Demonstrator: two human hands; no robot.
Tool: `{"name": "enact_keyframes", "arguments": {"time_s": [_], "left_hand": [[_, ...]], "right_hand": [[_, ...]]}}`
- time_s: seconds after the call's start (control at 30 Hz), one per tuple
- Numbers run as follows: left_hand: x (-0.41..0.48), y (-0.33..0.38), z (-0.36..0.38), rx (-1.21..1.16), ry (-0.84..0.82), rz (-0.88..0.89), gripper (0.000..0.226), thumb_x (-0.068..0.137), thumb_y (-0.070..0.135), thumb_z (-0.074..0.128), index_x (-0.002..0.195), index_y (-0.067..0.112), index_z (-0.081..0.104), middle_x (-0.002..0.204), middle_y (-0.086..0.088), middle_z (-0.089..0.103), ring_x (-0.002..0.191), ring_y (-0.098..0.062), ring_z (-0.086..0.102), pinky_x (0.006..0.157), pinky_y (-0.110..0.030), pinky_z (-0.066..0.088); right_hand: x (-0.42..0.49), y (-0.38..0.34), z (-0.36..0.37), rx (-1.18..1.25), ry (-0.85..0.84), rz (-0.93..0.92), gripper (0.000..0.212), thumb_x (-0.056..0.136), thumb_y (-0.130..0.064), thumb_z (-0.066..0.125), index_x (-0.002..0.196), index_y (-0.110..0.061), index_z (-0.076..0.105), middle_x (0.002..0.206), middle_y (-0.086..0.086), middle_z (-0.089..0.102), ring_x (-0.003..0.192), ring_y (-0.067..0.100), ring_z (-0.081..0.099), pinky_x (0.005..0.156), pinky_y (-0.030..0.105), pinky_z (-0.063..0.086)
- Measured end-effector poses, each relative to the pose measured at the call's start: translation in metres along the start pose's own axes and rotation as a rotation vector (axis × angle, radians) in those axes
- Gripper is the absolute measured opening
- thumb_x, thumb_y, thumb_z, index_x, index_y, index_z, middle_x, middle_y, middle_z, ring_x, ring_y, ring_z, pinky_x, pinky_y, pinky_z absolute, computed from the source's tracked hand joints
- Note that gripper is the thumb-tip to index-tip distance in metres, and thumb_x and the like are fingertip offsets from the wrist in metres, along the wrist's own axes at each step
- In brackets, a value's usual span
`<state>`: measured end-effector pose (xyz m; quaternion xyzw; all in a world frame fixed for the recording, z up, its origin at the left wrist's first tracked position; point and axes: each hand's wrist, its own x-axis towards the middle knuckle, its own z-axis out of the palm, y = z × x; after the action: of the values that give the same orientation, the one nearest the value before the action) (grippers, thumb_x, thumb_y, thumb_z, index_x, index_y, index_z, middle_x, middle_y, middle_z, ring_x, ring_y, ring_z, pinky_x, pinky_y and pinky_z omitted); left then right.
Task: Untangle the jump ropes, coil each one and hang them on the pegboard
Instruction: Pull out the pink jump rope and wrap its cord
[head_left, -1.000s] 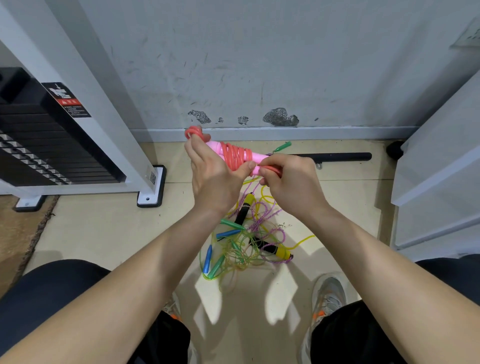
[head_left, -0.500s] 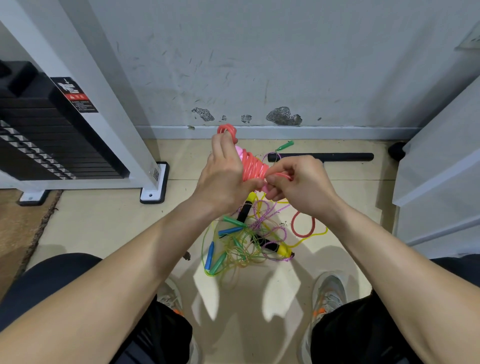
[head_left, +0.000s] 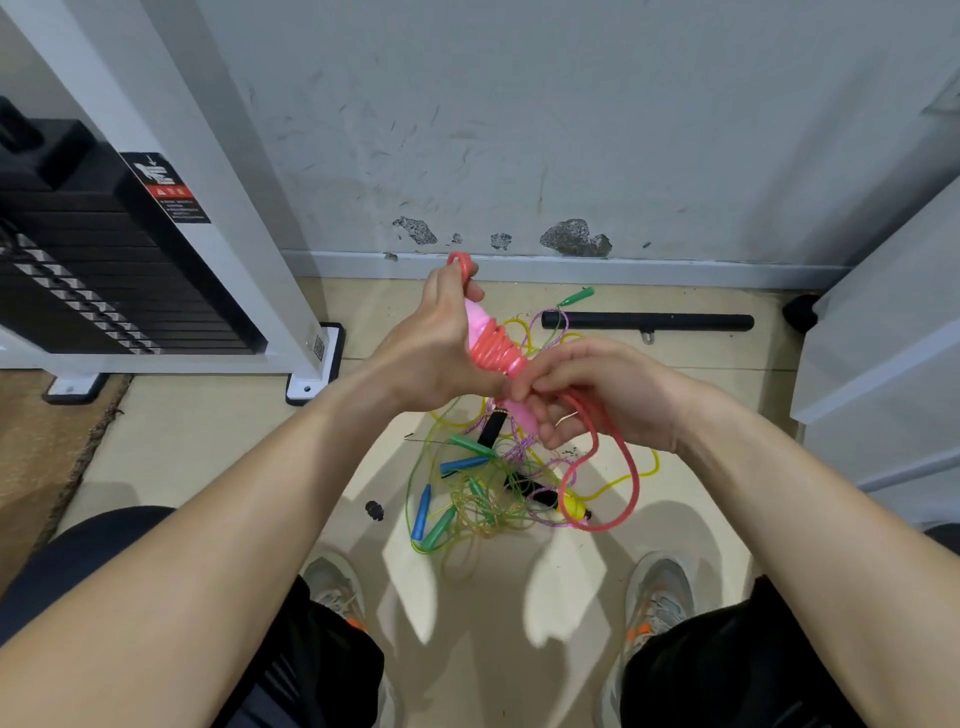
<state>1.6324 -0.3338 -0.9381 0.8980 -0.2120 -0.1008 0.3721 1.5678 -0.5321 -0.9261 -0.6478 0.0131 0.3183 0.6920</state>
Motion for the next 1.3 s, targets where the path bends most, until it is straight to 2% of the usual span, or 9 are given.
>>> {"name": "enact_keyframes", "arguments": {"time_s": [0.2, 0.4, 0.5, 0.57, 0.67, 0.83, 0.97, 1.13, 1.3], "left_hand": [[-0.001, -0.007, -0.001, -0.056, -0.09, 0.083, 0.123, 0.058, 0.03, 0.096, 0.15, 0.007, 0.017, 0.132, 0.001, 0.037, 0.125, -0.01, 0.039, 0.101, -0.019, 0.037], [-0.009, -0.006, 0.001, -0.096, -0.212, 0.086, 0.118, 0.061, 0.021, 0.095, 0.15, 0.01, 0.019, 0.132, 0.0, 0.039, 0.119, -0.009, 0.044, 0.088, -0.007, 0.037], [-0.012, -0.007, 0.009, -0.113, -0.27, 0.07, 0.118, 0.058, 0.017, 0.096, 0.148, 0.01, 0.02, 0.132, 0.0, 0.039, 0.114, -0.01, 0.046, 0.083, -0.004, 0.037], [-0.013, -0.005, 0.012, -0.147, -0.268, 0.055, 0.117, 0.057, 0.015, 0.096, 0.147, 0.01, 0.022, 0.136, 0.002, 0.039, 0.12, -0.011, 0.046, 0.084, -0.002, 0.037], [-0.012, -0.002, 0.014, -0.259, -0.236, 0.022, 0.112, 0.057, 0.017, 0.097, 0.144, 0.014, 0.026, 0.132, 0.0, 0.046, 0.123, -0.015, 0.05, 0.094, -0.013, 0.044], [-0.01, 0.004, 0.02, -0.338, -0.167, -0.014, 0.106, 0.058, 0.024, 0.096, 0.141, 0.021, 0.028, 0.128, 0.007, 0.05, 0.121, -0.003, 0.052, 0.099, -0.025, 0.046], [-0.011, 0.014, 0.025, -0.288, -0.05, 0.019, 0.11, 0.048, 0.039, 0.094, 0.135, 0.03, 0.027, 0.126, 0.014, 0.044, 0.117, 0.007, 0.047, 0.097, -0.017, 0.041], [-0.018, 0.026, 0.042, -0.184, -0.125, 0.077, 0.114, 0.048, 0.038, 0.09, 0.142, 0.024, 0.027, 0.133, 0.007, 0.04, 0.119, -0.008, 0.048, 0.099, -0.036, 0.047], [-0.025, 0.035, 0.053, -0.086, -0.171, 0.099, 0.121, 0.056, 0.04, 0.093, 0.149, 0.022, 0.017, 0.129, 0.01, 0.035, 0.117, -0.009, 0.044, 0.094, -0.037, 0.046]], "right_hand": [[-0.003, 0.0, -0.014, 0.235, -0.418, 0.147, 0.057, 0.074, 0.001, 0.037, 0.126, 0.008, 0.058, 0.129, 0.035, 0.059, 0.121, 0.045, 0.059, 0.105, 0.05, 0.045], [-0.011, 0.003, -0.002, -0.08, -0.475, 0.043, 0.038, 0.092, -0.01, 0.06, 0.129, -0.005, 0.057, 0.127, 0.012, 0.068, 0.125, 0.026, 0.061, 0.103, 0.037, 0.051], [-0.014, -0.005, 0.01, -0.33, -0.304, -0.025, 0.023, 0.1, -0.022, 0.053, 0.113, -0.007, 0.065, 0.091, 0.008, 0.077, 0.082, 0.015, 0.074, 0.071, 0.024, 0.058], [-0.011, -0.009, 0.016, -0.518, -0.055, -0.189, 0.026, 0.1, -0.024, 0.058, 0.097, -0.002, 0.071, 0.065, 0.007, 0.07, 0.056, 0.01, 0.065, 0.053, 0.022, 0.049], [-0.007, -0.008, 0.02, -0.593, 0.243, -0.383, 0.026, 0.094, -0.03, 0.067, 0.086, -0.008, 0.077, 0.073, 0.006, 0.071, 0.077, 0.019, 0.069, 0.071, 0.038, 0.052], [-0.007, -0.006, 0.029, -0.574, 0.533, -0.405, 0.021, 0.096, -0.037, 0.06, 0.084, -0.031, 0.077, 0.079, -0.027, 0.063, 0.081, 0.001, 0.059, 0.077, 0.03, 0.045], [-0.001, -0.004, 0.031, -0.421, 0.693, -0.364, 0.02, 0.093, -0.039, 0.05, 0.099, -0.028, 0.065, 0.077, -0.007, 0.072, 0.083, 0.024, 0.065, 0.08, 0.046, 0.054], [0.001, -0.009, 0.029, -0.413, 0.818, -0.261, 0.021, 0.103, -0.021, 0.042, 0.114, -0.021, 0.06, 0.093, -0.008, 0.064, 0.096, 0.004, 0.063, 0.084, 0.024, 0.048], [0.006, -0.011, 0.02, -0.45, 0.86, -0.166, 0.024, 0.103, -0.029, 0.043, 0.116, -0.023, 0.062, 0.112, -0.001, 0.068, 0.109, 0.02, 0.06, 0.093, 0.036, 0.045]]}}
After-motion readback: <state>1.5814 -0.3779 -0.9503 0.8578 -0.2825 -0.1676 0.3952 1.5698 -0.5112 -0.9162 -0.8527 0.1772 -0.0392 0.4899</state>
